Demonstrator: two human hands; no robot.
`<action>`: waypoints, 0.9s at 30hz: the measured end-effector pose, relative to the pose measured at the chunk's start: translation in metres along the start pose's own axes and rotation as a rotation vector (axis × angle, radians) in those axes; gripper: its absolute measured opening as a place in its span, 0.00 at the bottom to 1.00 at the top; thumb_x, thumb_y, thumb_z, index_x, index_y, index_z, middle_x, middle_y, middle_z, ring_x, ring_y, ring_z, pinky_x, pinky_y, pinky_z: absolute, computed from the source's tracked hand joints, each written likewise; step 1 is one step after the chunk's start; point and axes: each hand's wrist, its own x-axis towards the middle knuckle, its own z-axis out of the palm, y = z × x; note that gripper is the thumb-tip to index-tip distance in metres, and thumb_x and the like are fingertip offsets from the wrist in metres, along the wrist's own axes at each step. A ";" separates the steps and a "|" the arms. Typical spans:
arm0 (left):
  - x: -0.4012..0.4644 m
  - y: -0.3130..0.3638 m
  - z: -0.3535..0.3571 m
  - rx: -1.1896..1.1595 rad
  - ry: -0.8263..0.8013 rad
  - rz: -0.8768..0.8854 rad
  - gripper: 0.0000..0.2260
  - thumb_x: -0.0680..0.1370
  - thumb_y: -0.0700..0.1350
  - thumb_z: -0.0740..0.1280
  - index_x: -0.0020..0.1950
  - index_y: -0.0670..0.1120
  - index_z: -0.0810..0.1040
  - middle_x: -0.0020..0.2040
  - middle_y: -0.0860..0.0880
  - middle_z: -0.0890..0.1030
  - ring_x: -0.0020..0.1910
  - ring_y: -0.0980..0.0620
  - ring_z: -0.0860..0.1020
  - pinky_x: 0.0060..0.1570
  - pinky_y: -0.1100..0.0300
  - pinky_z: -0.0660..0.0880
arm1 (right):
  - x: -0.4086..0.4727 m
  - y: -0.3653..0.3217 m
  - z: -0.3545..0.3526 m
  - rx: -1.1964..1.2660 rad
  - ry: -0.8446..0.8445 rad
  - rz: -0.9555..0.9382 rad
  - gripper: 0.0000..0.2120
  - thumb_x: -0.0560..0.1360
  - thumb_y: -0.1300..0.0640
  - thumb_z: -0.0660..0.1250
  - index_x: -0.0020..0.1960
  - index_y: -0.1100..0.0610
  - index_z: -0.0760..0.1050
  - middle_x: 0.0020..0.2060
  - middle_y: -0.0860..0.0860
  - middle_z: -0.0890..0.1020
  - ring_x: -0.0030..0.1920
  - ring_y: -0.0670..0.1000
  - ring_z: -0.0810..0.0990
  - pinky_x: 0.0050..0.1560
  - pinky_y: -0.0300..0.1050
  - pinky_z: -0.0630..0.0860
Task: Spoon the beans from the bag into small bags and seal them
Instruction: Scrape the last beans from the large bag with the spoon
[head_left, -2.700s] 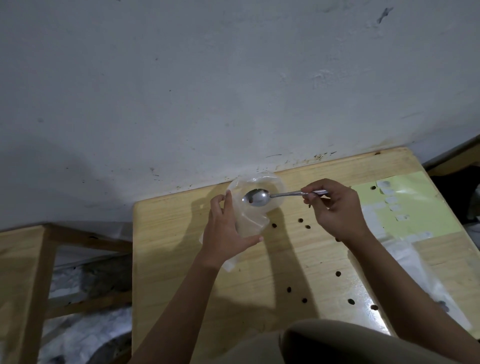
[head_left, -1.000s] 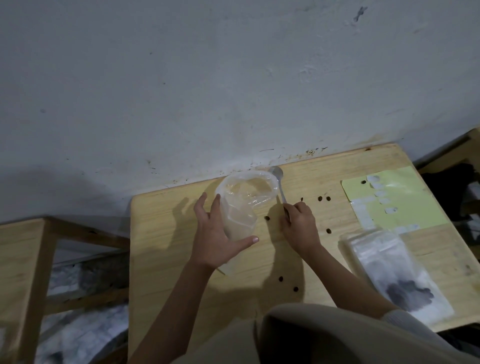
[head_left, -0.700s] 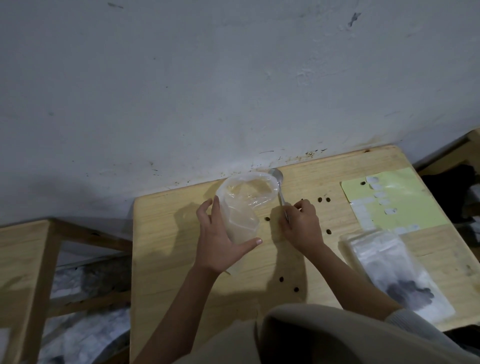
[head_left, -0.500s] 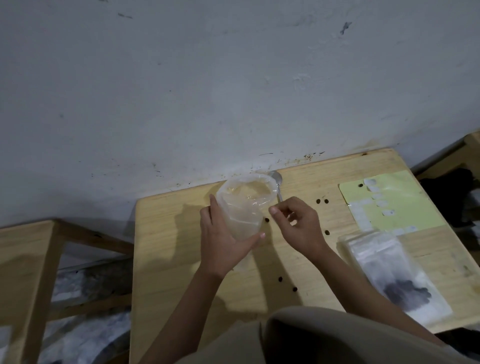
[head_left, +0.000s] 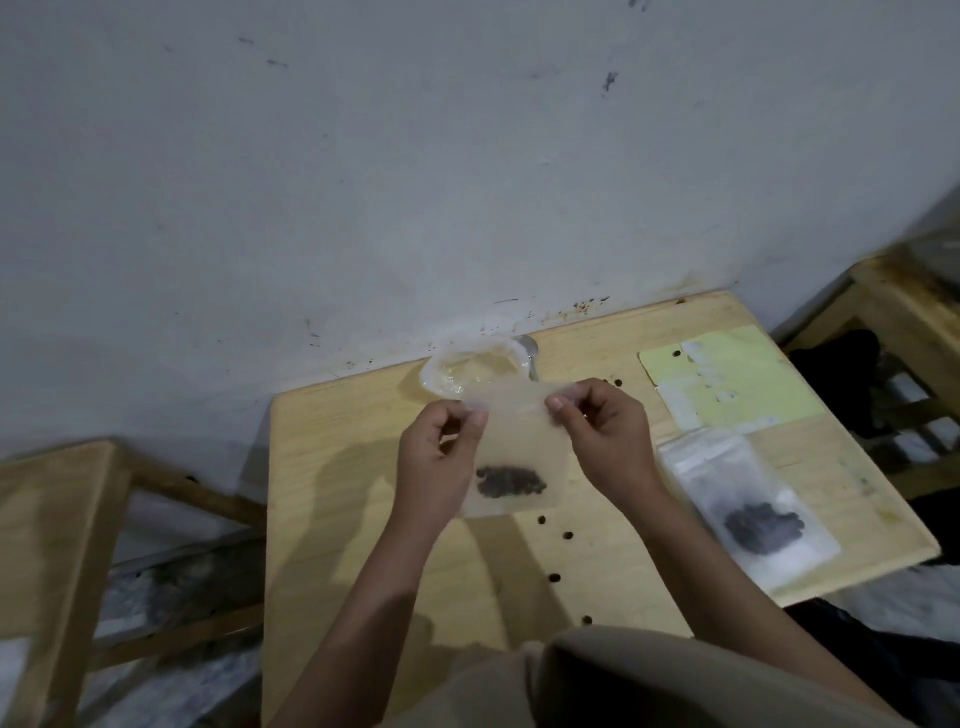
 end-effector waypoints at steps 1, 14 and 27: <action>-0.003 0.002 0.001 0.002 -0.005 0.012 0.05 0.76 0.42 0.69 0.41 0.43 0.77 0.40 0.50 0.79 0.39 0.57 0.76 0.41 0.64 0.73 | -0.005 -0.002 -0.003 -0.003 0.008 -0.003 0.12 0.73 0.63 0.70 0.34 0.49 0.76 0.29 0.44 0.79 0.35 0.48 0.75 0.39 0.48 0.74; -0.058 0.022 0.019 -0.095 -0.047 0.099 0.08 0.76 0.44 0.68 0.38 0.54 0.75 0.35 0.48 0.77 0.35 0.44 0.74 0.38 0.53 0.75 | -0.067 -0.012 -0.032 0.085 -0.006 -0.055 0.06 0.70 0.64 0.72 0.38 0.55 0.80 0.38 0.53 0.83 0.42 0.54 0.82 0.43 0.50 0.79; -0.064 0.033 0.038 -0.183 -0.202 -0.010 0.04 0.73 0.40 0.72 0.39 0.44 0.81 0.33 0.50 0.80 0.33 0.55 0.76 0.36 0.61 0.74 | -0.071 -0.021 -0.054 -0.022 -0.039 -0.094 0.05 0.72 0.63 0.71 0.42 0.65 0.80 0.37 0.59 0.83 0.37 0.53 0.81 0.37 0.44 0.76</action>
